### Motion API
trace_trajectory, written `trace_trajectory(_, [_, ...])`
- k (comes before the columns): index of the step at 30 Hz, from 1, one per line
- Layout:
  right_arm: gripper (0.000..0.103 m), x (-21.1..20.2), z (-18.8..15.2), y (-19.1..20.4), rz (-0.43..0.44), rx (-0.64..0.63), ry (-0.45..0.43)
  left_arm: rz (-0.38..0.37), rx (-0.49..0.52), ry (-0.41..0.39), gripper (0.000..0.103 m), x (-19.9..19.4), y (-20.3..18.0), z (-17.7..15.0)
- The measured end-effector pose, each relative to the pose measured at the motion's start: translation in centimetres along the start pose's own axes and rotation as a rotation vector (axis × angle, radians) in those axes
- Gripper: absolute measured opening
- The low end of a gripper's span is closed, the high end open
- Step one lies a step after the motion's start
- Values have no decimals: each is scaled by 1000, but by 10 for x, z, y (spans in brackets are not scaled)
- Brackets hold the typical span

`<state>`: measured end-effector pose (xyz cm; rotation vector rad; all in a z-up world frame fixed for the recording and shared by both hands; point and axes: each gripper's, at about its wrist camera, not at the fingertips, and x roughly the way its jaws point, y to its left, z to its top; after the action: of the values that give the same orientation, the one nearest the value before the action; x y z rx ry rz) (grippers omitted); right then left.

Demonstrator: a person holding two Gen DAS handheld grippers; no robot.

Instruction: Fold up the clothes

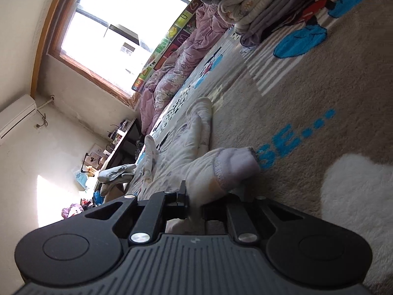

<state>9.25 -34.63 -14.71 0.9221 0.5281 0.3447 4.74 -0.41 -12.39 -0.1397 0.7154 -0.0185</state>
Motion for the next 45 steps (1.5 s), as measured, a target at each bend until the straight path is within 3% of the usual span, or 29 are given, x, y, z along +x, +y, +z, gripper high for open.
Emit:
trace_trajectory(4, [12,3,1,6,5,-40,-18,-61,41,36,21,-21,4,8])
trace_trajectory(7, [12,3,1,6,3,-32,-17,-91,35,7,21,-42,13,16])
trace_trajectory(15, [12,2,2,7,19,-32,-24,-104,-8,-88,20,-45,17,43])
trace_trajectory(17, [13,0,2,8,30,-33,-23,-126,31,-80,19,-33,8,42])
trace_trajectory(20, [13,-2,1,9,20,-42,-24,-89,162,-5,19,-1,-10,27])
trace_trajectory(24, [12,-5,-4,12,8,-67,-13,-70,204,40,19,7,-11,21])
trace_trajectory(27, [12,-4,-6,12,16,-63,0,-117,189,62,19,-2,-4,42])
trace_trajectory(30, [13,-2,-5,10,17,-48,3,-115,186,-2,19,-4,1,79])
trace_trajectory(36, [13,-3,-7,8,22,-29,18,-79,165,-70,19,68,15,160])
trace_trajectory(39, [13,-12,-7,14,52,-60,19,-152,132,-61,19,117,21,191])
trace_trajectory(43, [12,-12,-6,17,46,-95,28,-180,163,-17,19,178,14,220])
trace_trajectory(45, [12,-8,-5,14,37,-86,39,-275,178,24,19,198,7,224])
